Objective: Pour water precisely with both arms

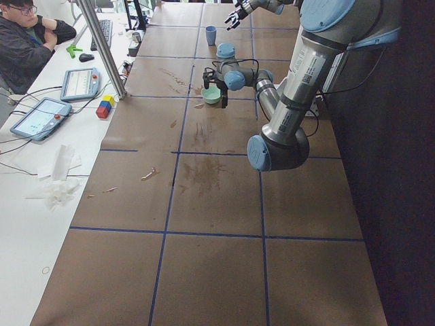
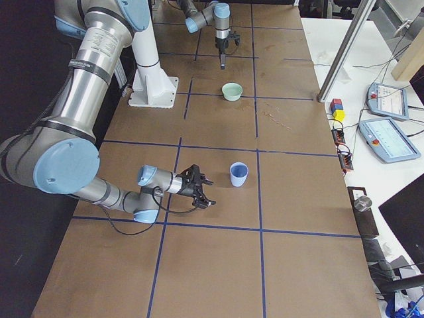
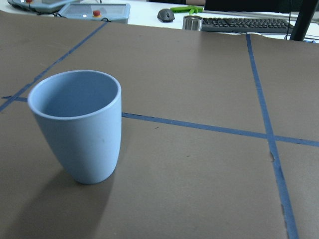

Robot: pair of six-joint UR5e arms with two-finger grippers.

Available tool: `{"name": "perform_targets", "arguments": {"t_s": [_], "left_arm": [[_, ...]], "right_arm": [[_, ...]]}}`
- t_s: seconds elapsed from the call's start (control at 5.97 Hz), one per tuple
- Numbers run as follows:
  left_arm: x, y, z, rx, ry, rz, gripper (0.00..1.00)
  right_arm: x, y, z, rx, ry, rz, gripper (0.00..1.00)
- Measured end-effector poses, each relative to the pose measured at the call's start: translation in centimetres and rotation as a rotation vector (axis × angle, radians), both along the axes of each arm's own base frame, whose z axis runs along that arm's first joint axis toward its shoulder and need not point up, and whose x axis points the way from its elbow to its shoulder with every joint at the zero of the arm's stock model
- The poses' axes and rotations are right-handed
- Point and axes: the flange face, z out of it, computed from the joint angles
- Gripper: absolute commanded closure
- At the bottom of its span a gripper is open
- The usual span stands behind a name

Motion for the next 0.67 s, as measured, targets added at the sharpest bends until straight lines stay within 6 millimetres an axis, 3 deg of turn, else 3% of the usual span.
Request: {"name": "perform_targets", "arguments": {"t_s": [0.67], "left_arm": [[0.0,0.0,0.0,0.000,0.000,0.000,0.00]], "right_arm": [[10.7,-2.1,0.4,-0.135,-0.042,-0.142,0.01]]}}
